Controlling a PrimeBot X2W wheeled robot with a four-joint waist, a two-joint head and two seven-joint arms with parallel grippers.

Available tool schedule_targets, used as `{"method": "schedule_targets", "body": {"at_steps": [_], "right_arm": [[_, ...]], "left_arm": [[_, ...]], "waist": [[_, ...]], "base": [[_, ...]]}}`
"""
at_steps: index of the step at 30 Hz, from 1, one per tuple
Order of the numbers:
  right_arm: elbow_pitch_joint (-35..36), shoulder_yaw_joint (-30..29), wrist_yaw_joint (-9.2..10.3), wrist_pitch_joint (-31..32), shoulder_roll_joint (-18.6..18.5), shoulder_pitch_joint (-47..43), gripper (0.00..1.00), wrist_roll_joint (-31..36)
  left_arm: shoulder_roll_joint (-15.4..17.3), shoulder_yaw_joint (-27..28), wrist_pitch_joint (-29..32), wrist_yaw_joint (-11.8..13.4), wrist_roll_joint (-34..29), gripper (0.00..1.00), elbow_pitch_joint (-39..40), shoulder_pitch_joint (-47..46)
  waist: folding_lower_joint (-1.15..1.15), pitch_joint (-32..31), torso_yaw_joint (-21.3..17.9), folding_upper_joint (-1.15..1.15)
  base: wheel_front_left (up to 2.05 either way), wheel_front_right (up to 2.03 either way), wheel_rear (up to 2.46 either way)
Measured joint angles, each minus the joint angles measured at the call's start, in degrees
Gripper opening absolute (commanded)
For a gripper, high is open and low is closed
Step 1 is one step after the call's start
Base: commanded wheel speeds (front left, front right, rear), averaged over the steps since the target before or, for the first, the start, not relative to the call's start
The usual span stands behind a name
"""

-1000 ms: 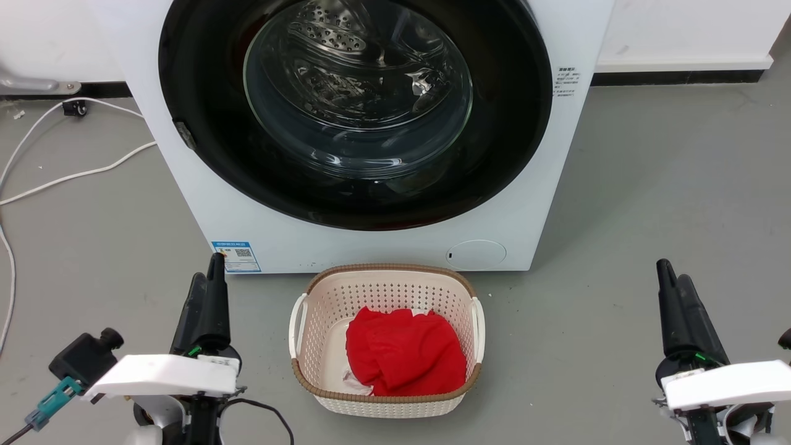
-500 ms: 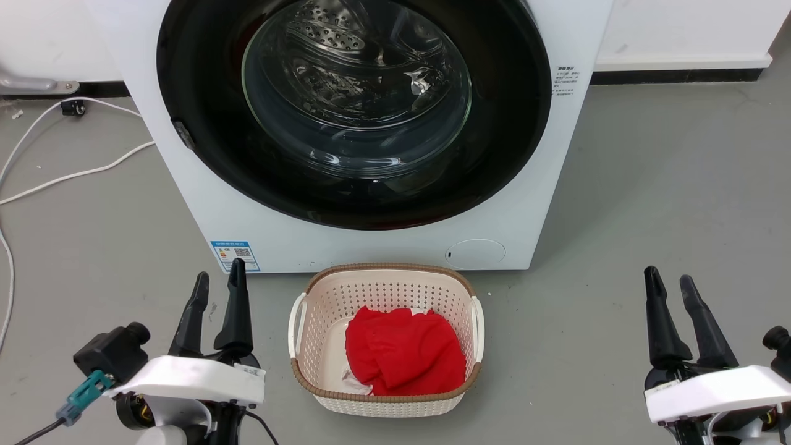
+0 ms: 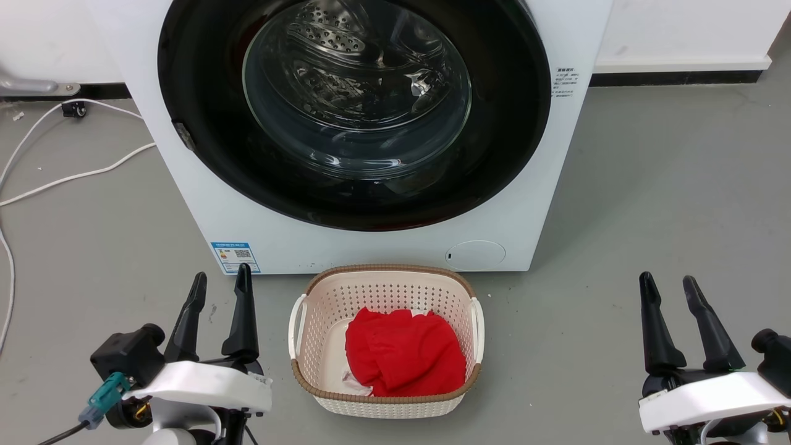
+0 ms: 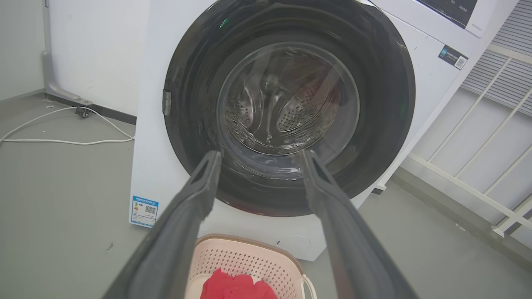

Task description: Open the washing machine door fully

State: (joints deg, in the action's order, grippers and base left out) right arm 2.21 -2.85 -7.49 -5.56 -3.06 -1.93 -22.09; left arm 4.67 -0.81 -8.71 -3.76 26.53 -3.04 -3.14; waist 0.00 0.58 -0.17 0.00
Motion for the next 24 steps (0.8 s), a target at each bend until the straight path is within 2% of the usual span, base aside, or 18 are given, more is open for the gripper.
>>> {"method": "schedule_targets", "body": {"at_steps": [24], "right_arm": [[2.6, 0.0, -0.01, -0.9, 0.0, -1.4, 1.00, 10.7]], "left_arm": [[0.9, -1.9, -3.1, 2.3, -12.2, 1.00, 1.2, 1.0]], "waist": [[0.00, 0.2, 0.1, 0.00]], "base": [[0.00, 0.00, 0.00]]}}
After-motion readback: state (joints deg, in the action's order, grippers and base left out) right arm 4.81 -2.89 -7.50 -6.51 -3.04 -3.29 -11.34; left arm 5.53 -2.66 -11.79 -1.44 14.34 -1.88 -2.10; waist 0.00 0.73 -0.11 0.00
